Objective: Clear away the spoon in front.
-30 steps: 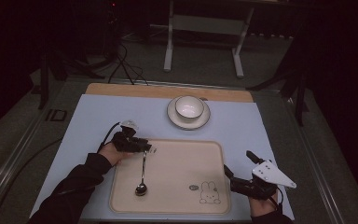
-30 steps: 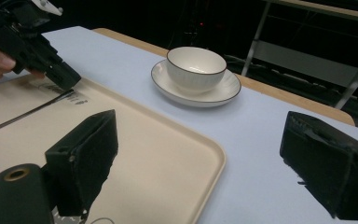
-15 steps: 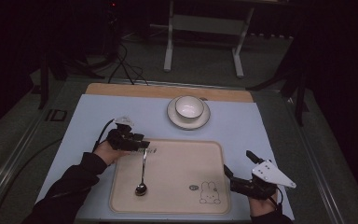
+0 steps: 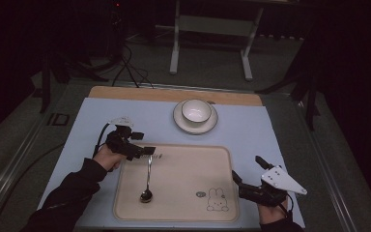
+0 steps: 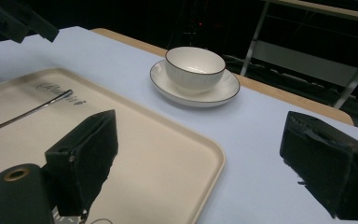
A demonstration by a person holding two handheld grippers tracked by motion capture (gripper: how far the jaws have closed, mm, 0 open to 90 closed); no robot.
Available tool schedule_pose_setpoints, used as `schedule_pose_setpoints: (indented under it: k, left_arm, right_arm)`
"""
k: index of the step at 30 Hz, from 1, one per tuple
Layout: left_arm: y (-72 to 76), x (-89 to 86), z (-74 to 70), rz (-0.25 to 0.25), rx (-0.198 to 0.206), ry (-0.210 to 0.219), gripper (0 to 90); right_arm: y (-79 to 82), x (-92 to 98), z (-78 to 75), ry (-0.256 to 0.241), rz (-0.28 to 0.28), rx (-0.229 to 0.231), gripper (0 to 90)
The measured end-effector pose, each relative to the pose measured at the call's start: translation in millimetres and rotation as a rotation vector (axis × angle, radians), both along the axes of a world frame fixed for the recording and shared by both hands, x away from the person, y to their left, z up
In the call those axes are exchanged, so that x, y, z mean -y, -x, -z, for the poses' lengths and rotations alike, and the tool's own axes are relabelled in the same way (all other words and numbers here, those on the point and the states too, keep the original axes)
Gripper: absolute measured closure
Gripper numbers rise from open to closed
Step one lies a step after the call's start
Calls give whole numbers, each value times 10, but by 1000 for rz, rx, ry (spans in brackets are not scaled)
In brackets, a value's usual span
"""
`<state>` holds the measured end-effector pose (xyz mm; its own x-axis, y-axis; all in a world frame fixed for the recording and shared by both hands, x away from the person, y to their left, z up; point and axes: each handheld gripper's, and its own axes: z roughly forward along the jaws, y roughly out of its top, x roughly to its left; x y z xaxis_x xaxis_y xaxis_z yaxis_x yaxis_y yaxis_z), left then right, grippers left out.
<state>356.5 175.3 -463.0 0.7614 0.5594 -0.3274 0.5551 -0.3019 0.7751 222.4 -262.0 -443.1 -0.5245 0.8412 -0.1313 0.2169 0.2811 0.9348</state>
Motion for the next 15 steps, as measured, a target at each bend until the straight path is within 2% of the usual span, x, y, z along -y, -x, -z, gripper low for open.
schedule_pose_setpoints:
  k: [1,3,8,10,13,15]
  left_arm:
    - [10,3,-7,-2,0,-5,13]
    - [55,4,-32,-19,18,-17,11]
    - [169,-7,-83,-41,38,-5,3]
    - [235,-6,-95,-25,50,4,3]
    - [311,-6,-107,-21,68,-1,4]
    - [358,-27,-129,-24,76,13,4]
  right_arm:
    - [1,0,-1,-1,0,-1,111]
    - [2,1,0,-1,0,-1,111]
    - [-4,0,4,-2,-2,-2,111]
    - [0,-1,2,0,-4,-1,111]
    - [2,-4,2,1,-3,0,111]
    - [-1,-5,3,1,-2,-2,111]
